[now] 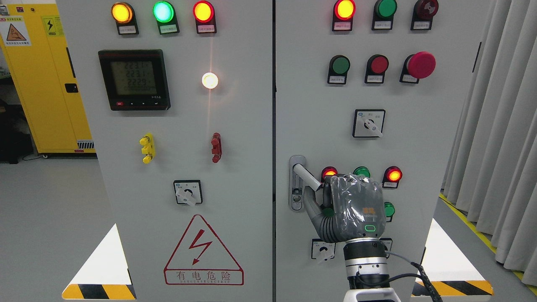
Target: Release door handle
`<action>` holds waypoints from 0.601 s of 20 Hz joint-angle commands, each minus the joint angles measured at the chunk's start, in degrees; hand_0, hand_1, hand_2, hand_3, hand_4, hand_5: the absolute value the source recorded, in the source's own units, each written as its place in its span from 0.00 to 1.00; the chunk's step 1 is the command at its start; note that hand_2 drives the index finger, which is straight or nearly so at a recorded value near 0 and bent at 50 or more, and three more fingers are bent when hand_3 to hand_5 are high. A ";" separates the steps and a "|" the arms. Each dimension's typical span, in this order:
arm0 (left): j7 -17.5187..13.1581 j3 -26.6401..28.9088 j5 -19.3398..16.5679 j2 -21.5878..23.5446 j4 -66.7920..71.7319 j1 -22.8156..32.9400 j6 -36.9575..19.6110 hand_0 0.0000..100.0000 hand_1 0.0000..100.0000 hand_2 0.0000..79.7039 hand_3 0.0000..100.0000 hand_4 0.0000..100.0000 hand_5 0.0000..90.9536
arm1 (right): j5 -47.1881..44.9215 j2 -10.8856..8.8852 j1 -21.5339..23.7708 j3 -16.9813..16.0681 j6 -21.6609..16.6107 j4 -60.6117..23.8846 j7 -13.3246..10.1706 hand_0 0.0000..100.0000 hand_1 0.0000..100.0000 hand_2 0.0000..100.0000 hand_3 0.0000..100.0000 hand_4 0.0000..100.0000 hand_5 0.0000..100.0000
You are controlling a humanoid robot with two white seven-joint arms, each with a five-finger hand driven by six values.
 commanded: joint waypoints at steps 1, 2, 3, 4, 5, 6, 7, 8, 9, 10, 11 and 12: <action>0.02 0.00 0.00 0.00 0.00 0.00 -0.04 0.12 0.56 0.00 0.00 0.00 0.00 | 0.00 -0.08 -0.24 -0.61 0.02 -0.19 0.10 0.58 0.49 0.91 1.00 1.00 1.00; 0.02 0.00 0.00 0.00 0.00 0.00 -0.04 0.12 0.56 0.00 0.00 0.00 0.00 | 0.00 -0.08 -0.24 -0.62 -0.06 -0.19 0.10 0.58 0.49 0.91 1.00 1.00 1.00; 0.02 0.00 0.00 0.00 0.00 0.00 -0.04 0.12 0.56 0.00 0.00 0.00 0.00 | 0.00 -0.08 -0.24 -0.62 0.02 -0.27 0.10 0.58 0.49 0.91 1.00 1.00 1.00; 0.02 0.00 0.00 0.00 0.00 0.00 -0.04 0.12 0.56 0.00 0.00 0.00 0.00 | 0.00 -0.08 -0.24 -0.70 -0.06 -0.45 0.10 0.58 0.49 0.91 1.00 1.00 1.00; 0.02 0.00 0.00 0.00 0.00 0.00 -0.04 0.12 0.56 0.00 0.00 0.00 0.00 | 0.00 -0.08 -0.24 -0.70 -0.06 -0.45 0.10 0.58 0.49 0.91 1.00 1.00 1.00; 0.02 0.00 0.00 0.00 0.00 0.00 -0.04 0.12 0.56 0.00 0.00 0.00 0.00 | 0.00 -0.08 -0.24 -0.70 -0.06 -0.45 0.10 0.58 0.49 0.91 1.00 1.00 1.00; 0.02 0.00 0.00 0.00 0.00 0.00 -0.04 0.12 0.56 0.00 0.00 0.00 0.00 | 0.00 -0.08 -0.33 -0.79 -0.06 -0.45 0.10 0.58 0.49 0.91 1.00 1.00 1.00; 0.02 0.00 0.00 0.00 0.00 0.00 -0.04 0.12 0.56 0.00 0.00 0.00 0.00 | -0.09 -0.08 -0.33 -0.79 -0.06 -0.54 0.10 0.58 0.49 0.91 1.00 1.00 1.00; 0.02 0.00 0.00 0.00 0.00 0.00 -0.04 0.12 0.56 0.00 0.00 0.00 0.00 | -0.09 -0.08 -0.33 -1.05 -0.06 -0.71 0.10 0.58 0.49 0.91 1.00 1.00 1.00; 0.02 0.00 0.00 0.00 0.00 0.00 -0.04 0.12 0.56 0.00 0.00 0.00 0.00 | -0.09 -0.08 -0.33 -1.14 -0.06 -0.80 0.10 0.58 0.49 0.91 1.00 1.00 1.00; 0.02 0.00 0.00 0.00 0.00 0.00 -0.04 0.12 0.56 0.00 0.00 0.00 0.00 | -0.09 -0.08 -0.33 -1.14 -0.06 -0.89 0.10 0.58 0.49 0.91 1.00 1.00 1.00; 0.02 0.00 0.00 0.00 0.00 0.00 -0.04 0.12 0.56 0.00 0.00 0.00 0.00 | -0.09 -0.08 -0.33 -1.14 -0.15 -0.89 0.10 0.58 0.49 0.91 1.00 1.00 1.00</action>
